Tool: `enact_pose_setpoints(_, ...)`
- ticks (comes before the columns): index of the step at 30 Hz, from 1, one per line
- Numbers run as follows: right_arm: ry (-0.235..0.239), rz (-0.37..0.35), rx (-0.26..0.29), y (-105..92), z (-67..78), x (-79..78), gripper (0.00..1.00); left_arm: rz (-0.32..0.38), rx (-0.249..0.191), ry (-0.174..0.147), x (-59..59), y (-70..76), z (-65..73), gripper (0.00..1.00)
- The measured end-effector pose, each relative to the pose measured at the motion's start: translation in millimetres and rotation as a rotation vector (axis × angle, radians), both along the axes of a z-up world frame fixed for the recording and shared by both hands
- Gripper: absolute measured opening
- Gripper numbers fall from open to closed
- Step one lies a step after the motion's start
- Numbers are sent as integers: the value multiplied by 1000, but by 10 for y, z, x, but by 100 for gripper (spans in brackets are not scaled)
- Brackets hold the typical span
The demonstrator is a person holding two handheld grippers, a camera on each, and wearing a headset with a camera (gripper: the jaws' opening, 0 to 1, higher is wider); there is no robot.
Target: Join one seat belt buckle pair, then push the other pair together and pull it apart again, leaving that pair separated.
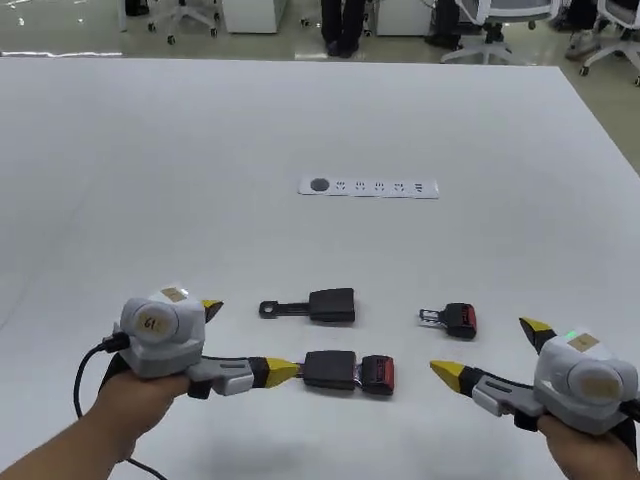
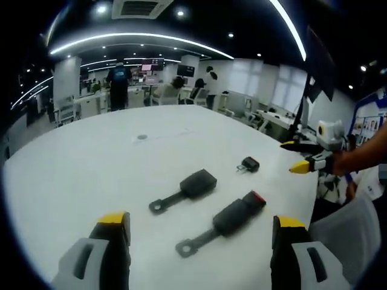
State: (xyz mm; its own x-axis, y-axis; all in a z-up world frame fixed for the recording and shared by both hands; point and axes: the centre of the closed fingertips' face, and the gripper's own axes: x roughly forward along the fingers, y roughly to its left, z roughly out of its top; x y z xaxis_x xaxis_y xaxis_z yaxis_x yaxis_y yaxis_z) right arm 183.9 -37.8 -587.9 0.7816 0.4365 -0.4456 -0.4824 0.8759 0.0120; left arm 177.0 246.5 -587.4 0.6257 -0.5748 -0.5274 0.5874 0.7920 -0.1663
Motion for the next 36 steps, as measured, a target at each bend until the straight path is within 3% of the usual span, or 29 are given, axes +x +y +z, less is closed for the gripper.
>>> enact_pose_setpoints(3, -9, -18, 24, -19, 57, -106, 91, 6, 1, -11, -112, 21, 42, 100)
enact_pose_setpoints(6, -6, -21, 15, -35, 34, -223, 92, 31, -23, -18, -164, 112, 79, 100)
enact_pose_setpoints(14, -18, -36, 8, -59, 65, -443, 95, 65, -53, -11, -362, 266, 71, 100)
enact_pose_setpoints(22, -26, -20, -4, -31, 65, -601, 97, 69, -52, -21, -568, 398, 72, 100)
enact_pose_setpoints(36, -15, -26, -14, -99, -33, -666, 98, 71, -70, -39, -651, 473, 161, 100)
